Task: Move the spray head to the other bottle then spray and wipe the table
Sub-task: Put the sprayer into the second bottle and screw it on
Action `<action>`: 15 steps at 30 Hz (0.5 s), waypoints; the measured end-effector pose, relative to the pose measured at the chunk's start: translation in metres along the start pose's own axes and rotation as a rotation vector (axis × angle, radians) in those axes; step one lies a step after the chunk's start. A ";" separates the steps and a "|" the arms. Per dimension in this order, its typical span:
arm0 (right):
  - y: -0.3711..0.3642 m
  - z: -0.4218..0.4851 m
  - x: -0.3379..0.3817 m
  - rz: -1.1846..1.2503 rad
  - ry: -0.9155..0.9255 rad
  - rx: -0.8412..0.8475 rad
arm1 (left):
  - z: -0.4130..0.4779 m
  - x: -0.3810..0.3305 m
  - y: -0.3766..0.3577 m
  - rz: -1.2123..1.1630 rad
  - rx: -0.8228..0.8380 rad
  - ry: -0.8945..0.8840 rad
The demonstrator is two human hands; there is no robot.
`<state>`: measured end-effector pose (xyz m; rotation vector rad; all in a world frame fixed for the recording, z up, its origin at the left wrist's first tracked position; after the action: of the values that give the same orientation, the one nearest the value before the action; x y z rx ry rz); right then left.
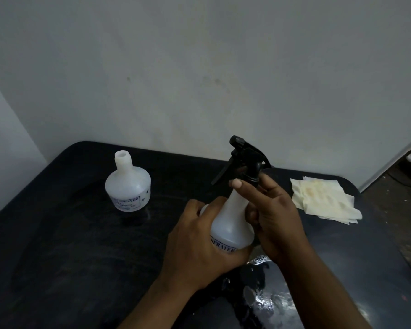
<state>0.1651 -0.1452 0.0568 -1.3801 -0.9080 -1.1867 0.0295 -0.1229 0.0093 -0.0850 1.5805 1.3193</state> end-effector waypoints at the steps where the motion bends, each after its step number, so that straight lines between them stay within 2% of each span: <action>1: 0.000 0.000 -0.001 -0.009 -0.014 -0.015 | 0.000 0.001 0.000 -0.002 0.003 0.001; 8: -0.001 -0.003 -0.001 -0.091 -0.034 -0.078 | 0.002 0.000 -0.003 -0.041 0.019 0.015; 15: 0.006 -0.002 0.000 -0.018 -0.053 0.012 | 0.005 0.005 -0.003 -0.045 0.031 0.015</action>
<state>0.1703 -0.1479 0.0558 -1.4021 -0.9659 -1.1612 0.0326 -0.1179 0.0046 -0.1112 1.6020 1.2616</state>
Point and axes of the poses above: each hand's wrist, its own z-axis towards the middle knuckle, its own y-axis out of the back of the hand, x = y × z, the point moved 3 cm from there along z, towards the middle knuckle, and after that the axes turned 13 degrees about x, right-handed, at the moved point
